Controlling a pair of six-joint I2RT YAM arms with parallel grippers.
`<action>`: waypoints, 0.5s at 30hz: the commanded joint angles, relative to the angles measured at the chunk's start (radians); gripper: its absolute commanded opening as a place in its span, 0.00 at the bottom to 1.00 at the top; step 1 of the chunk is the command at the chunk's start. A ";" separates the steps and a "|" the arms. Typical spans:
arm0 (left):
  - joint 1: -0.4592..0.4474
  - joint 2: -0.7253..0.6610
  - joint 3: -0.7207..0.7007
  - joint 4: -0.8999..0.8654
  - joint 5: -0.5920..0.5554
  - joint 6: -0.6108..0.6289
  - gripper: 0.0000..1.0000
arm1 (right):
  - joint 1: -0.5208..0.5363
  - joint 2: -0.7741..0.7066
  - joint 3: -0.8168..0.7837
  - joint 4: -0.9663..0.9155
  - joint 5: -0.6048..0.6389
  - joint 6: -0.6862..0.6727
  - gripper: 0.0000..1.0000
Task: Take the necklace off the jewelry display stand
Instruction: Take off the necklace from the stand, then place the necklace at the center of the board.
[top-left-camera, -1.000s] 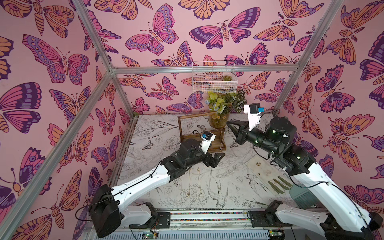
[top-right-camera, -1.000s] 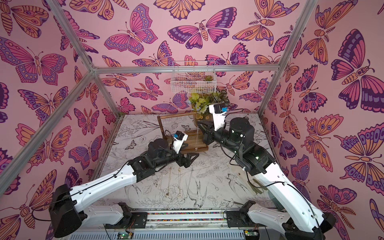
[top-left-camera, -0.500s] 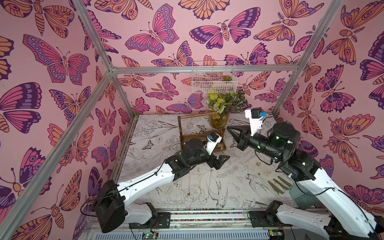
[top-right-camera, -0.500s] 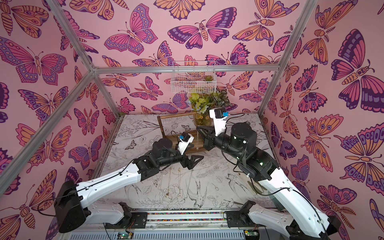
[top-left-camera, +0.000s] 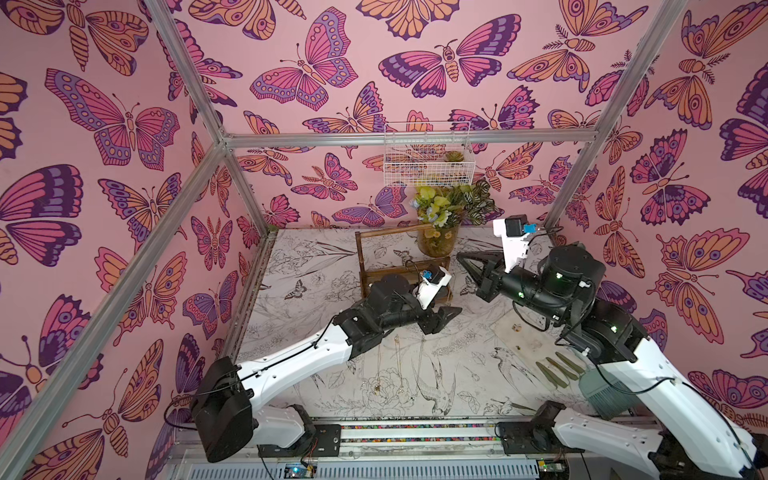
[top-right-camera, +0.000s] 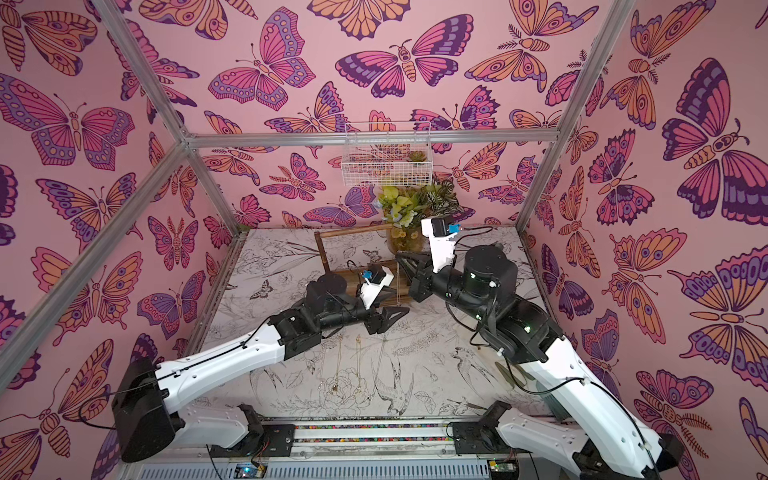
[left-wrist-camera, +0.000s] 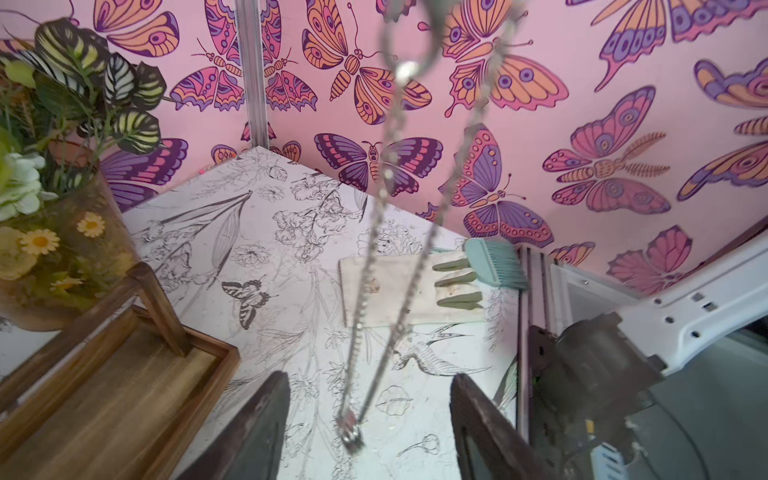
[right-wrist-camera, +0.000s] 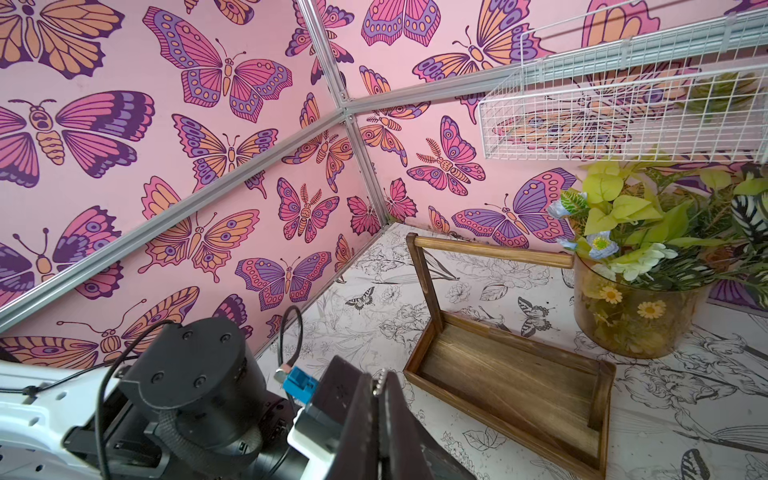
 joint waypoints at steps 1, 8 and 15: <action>-0.008 -0.020 0.017 0.020 0.024 0.017 0.56 | 0.007 -0.016 0.035 -0.003 0.020 0.004 0.00; -0.012 -0.006 0.039 0.020 0.026 0.023 0.48 | 0.007 -0.010 0.053 -0.003 0.025 -0.003 0.00; -0.020 -0.013 0.041 0.020 0.007 0.025 0.45 | 0.007 -0.012 0.059 0.001 0.026 0.002 0.00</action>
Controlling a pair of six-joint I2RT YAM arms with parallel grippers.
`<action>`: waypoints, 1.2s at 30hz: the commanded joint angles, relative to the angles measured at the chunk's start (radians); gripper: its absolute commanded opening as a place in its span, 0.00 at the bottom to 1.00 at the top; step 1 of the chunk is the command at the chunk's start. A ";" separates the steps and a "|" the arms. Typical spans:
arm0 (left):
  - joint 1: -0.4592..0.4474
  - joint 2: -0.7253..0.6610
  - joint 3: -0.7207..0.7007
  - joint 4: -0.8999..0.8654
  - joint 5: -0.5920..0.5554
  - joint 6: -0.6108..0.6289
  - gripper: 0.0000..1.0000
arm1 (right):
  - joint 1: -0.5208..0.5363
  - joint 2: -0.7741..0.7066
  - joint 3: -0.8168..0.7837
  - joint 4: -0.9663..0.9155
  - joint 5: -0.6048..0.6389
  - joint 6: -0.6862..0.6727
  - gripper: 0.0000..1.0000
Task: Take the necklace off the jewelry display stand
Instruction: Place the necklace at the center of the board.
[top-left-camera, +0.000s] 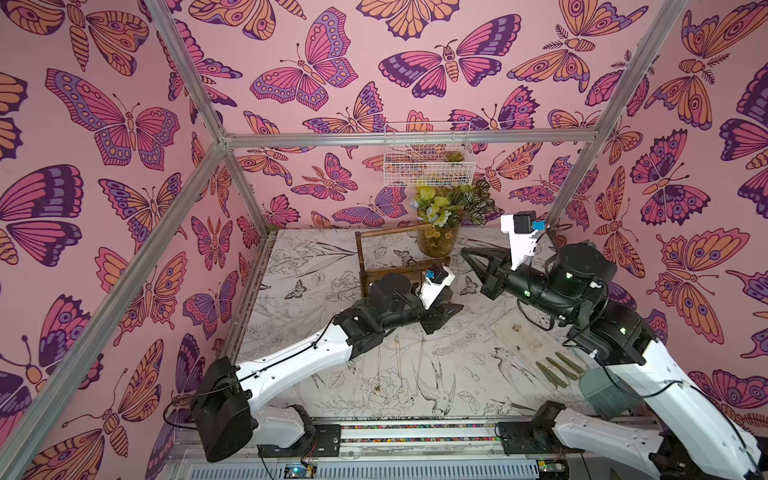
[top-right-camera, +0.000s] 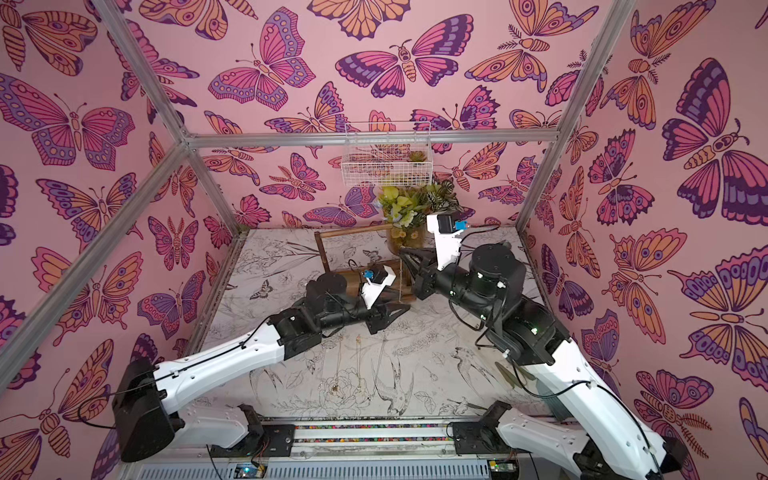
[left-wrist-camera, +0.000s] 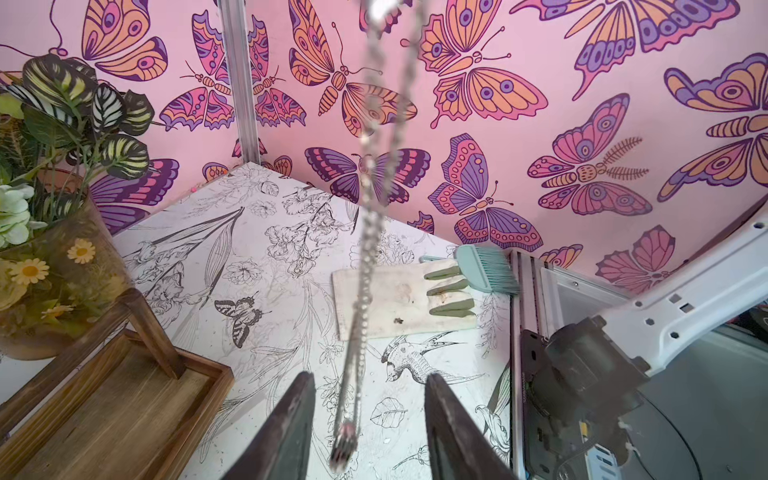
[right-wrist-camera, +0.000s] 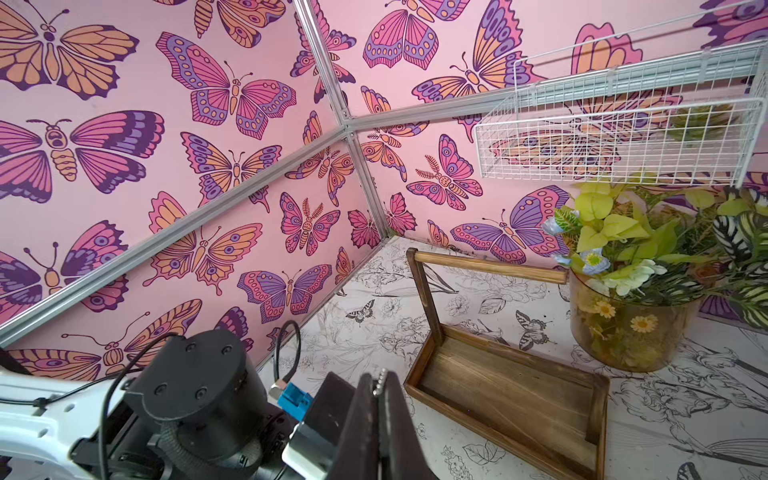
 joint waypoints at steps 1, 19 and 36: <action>-0.006 -0.013 0.015 0.019 -0.007 0.012 0.44 | 0.006 -0.007 0.029 0.004 0.014 0.004 0.00; -0.010 -0.025 0.003 0.017 -0.025 0.011 0.24 | 0.008 -0.010 0.030 0.002 0.019 0.014 0.00; -0.009 -0.033 -0.004 -0.013 -0.031 0.013 0.05 | 0.017 -0.002 0.020 0.012 0.023 0.020 0.00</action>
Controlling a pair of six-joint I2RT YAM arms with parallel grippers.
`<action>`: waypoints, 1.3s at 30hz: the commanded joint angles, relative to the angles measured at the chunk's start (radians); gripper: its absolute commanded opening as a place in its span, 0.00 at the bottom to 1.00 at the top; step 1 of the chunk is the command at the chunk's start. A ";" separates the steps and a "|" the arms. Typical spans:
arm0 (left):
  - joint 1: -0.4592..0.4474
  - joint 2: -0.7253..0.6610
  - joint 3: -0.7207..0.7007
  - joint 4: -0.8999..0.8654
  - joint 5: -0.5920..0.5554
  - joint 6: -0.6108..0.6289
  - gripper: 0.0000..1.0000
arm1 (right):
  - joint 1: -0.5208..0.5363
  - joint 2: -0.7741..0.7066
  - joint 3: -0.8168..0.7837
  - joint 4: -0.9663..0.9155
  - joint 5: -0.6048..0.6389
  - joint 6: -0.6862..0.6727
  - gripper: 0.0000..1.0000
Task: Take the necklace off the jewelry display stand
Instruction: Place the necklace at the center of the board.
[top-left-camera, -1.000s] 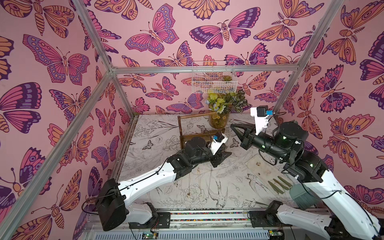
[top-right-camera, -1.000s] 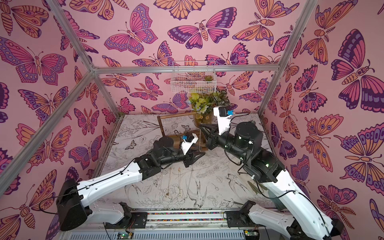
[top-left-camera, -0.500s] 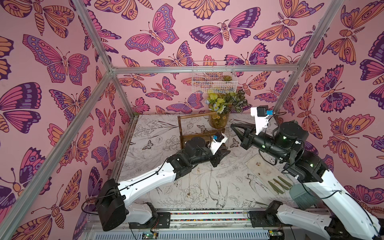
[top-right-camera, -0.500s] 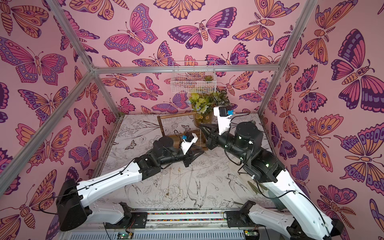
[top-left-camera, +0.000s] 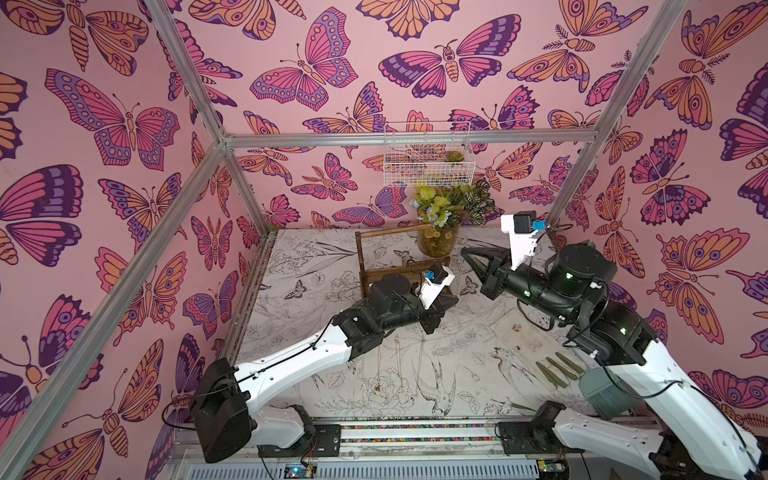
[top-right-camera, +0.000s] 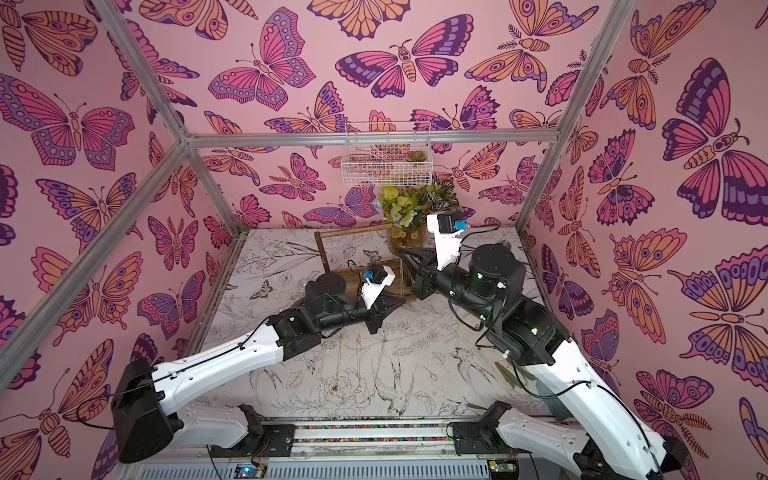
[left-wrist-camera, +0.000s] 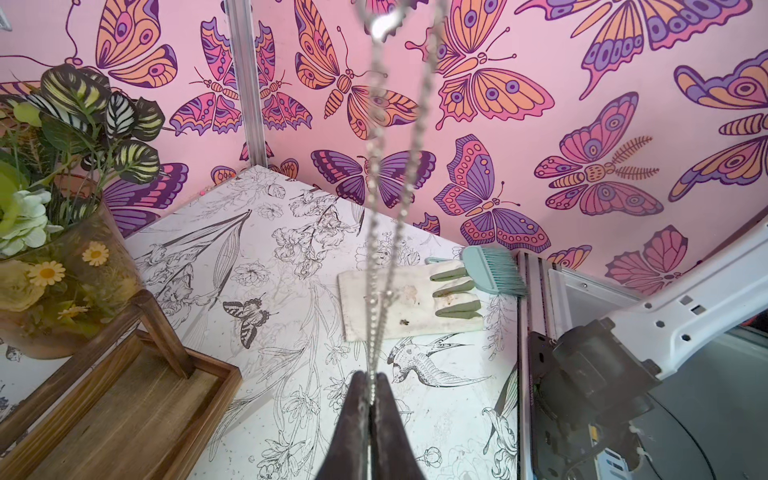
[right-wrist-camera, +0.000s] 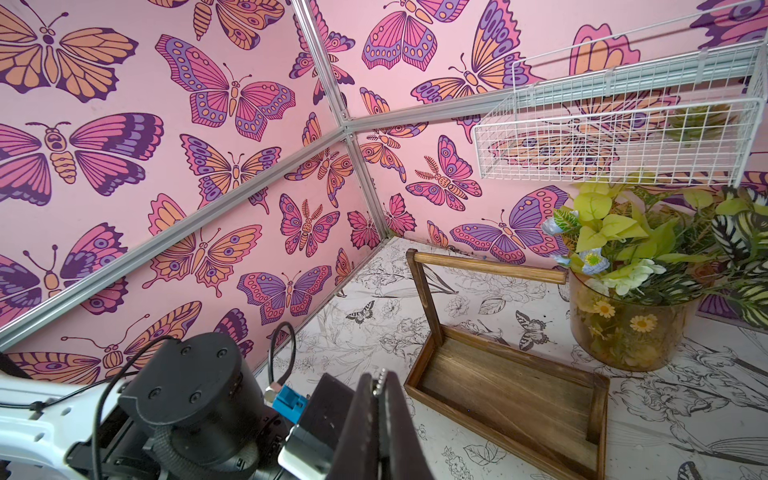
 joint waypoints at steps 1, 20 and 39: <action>-0.007 -0.025 -0.005 -0.011 -0.007 0.003 0.04 | 0.009 -0.001 0.019 0.012 0.014 0.015 0.00; -0.039 -0.129 -0.132 -0.083 -0.069 -0.101 0.00 | 0.035 -0.023 -0.135 0.055 0.018 0.066 0.00; -0.217 -0.106 -0.283 -0.108 -0.275 -0.331 0.00 | 0.045 -0.089 -0.457 0.143 0.012 0.101 0.00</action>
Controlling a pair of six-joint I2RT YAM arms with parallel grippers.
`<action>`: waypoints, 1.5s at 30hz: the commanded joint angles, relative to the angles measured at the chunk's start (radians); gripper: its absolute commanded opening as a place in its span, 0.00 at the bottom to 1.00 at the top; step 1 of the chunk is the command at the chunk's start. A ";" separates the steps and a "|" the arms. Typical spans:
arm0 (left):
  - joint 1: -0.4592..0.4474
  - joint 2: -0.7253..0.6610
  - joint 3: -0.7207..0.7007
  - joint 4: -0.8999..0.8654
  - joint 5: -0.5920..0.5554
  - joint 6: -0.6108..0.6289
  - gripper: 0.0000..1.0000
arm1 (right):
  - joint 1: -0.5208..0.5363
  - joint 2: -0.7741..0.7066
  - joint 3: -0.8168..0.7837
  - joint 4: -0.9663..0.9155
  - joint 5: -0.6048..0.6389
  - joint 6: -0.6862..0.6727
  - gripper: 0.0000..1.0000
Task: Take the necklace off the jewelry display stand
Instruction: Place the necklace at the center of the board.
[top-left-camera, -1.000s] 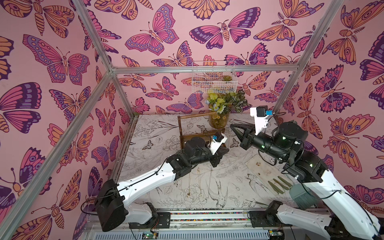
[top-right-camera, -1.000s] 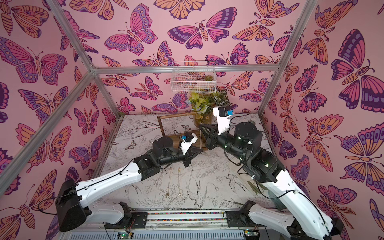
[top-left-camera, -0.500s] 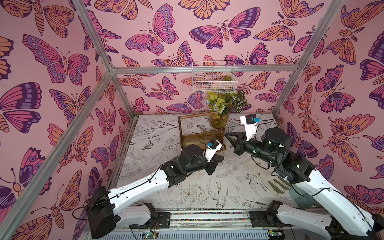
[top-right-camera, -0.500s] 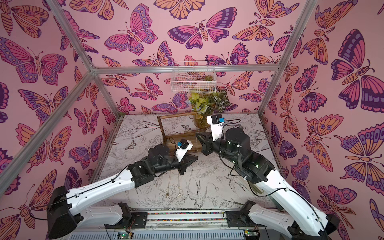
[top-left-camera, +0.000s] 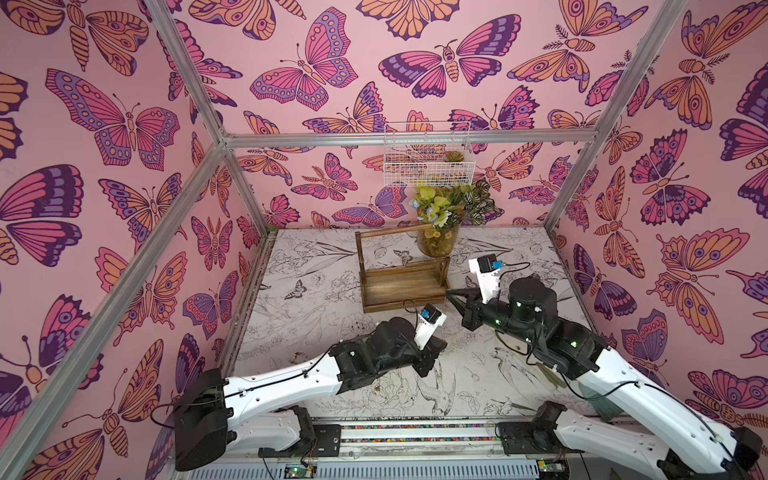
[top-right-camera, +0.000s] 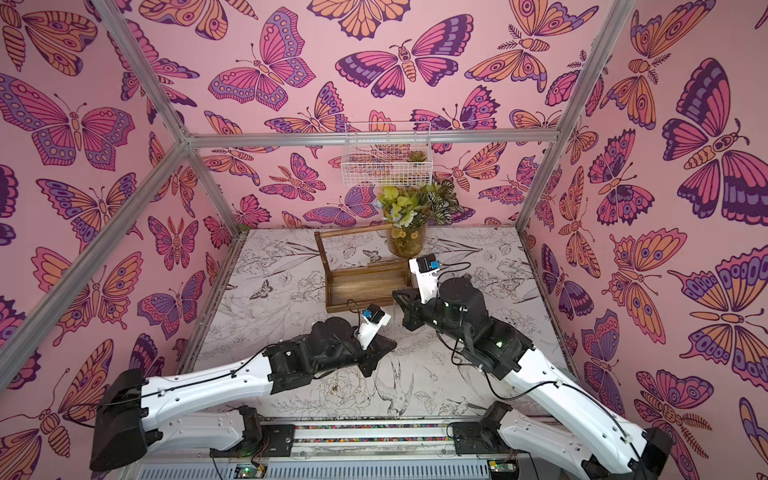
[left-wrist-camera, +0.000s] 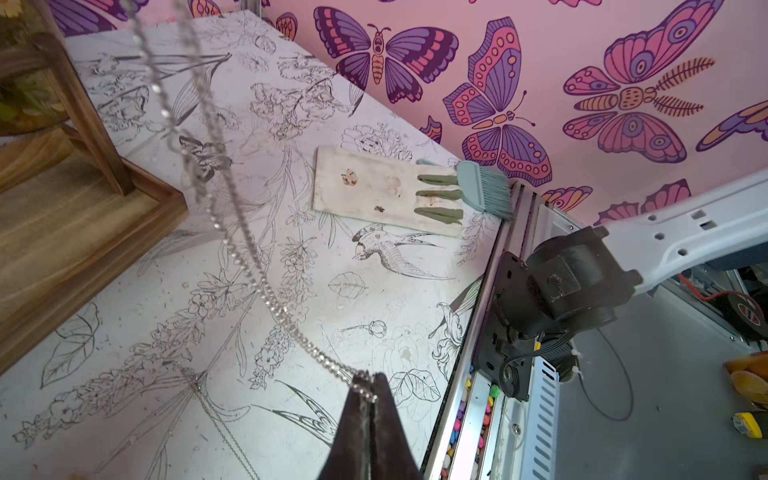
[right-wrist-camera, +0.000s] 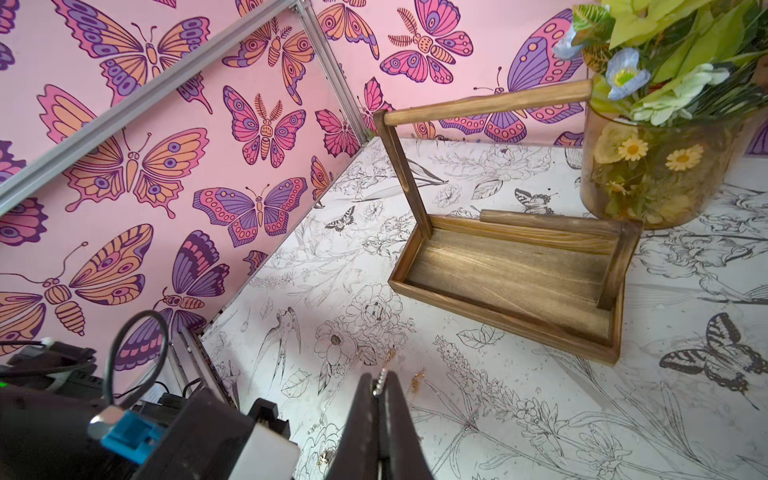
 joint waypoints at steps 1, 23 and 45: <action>-0.027 0.028 -0.030 -0.008 -0.060 -0.075 0.00 | 0.008 -0.015 -0.043 0.047 0.001 0.021 0.00; -0.146 0.191 -0.101 -0.007 -0.154 -0.285 0.00 | 0.007 0.011 -0.302 0.179 -0.025 0.056 0.00; -0.166 0.301 -0.121 -0.007 -0.140 -0.374 0.00 | 0.007 0.233 -0.402 0.373 -0.050 0.058 0.00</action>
